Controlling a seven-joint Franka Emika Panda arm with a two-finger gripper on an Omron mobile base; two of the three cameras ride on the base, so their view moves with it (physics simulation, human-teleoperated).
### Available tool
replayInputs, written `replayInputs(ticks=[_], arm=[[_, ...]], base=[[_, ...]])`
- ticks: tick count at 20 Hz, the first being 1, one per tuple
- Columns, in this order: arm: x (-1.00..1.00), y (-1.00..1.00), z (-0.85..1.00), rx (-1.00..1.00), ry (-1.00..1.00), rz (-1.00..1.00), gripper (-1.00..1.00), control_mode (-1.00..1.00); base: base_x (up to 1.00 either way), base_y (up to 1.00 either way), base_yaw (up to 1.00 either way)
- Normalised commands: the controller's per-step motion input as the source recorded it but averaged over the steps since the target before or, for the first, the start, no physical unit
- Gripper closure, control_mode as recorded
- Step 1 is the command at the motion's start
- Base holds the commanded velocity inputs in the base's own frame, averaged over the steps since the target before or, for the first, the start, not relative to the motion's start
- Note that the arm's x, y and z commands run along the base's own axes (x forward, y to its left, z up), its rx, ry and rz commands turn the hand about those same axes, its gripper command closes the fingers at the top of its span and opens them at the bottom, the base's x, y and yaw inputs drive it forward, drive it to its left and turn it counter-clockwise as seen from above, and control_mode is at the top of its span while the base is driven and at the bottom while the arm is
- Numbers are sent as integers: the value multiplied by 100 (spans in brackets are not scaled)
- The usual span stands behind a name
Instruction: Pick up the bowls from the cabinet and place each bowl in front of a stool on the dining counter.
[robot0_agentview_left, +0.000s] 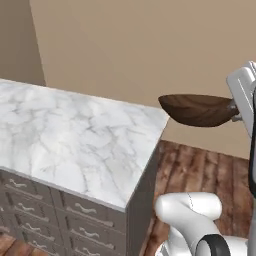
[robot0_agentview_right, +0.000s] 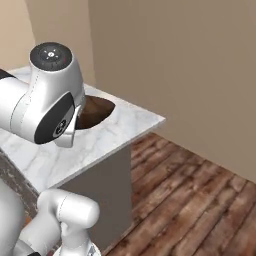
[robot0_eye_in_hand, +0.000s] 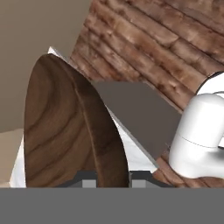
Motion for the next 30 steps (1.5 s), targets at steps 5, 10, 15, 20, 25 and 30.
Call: replayInputs(ticks=[5, 10, 15, 20, 25, 30], arm=[[0, 0, 0, 0, 0, 0, 100, 100], [0, 0, 0, 0, 0, 0, 100, 100], [0, 0, 0, 0, 0, 0, 100, 100], [0, 0, 0, 0, 0, 0, 100, 100], [0, 0, 0, 0, 0, 0, 100, 100], [0, 0, 0, 0, 0, 0, 100, 100]], base=[[79, -89, 52], [76, -92, 51], [54, -99, 47], [-34, -100, 43], [-49, -100, 42], [-21, -100, 39]])
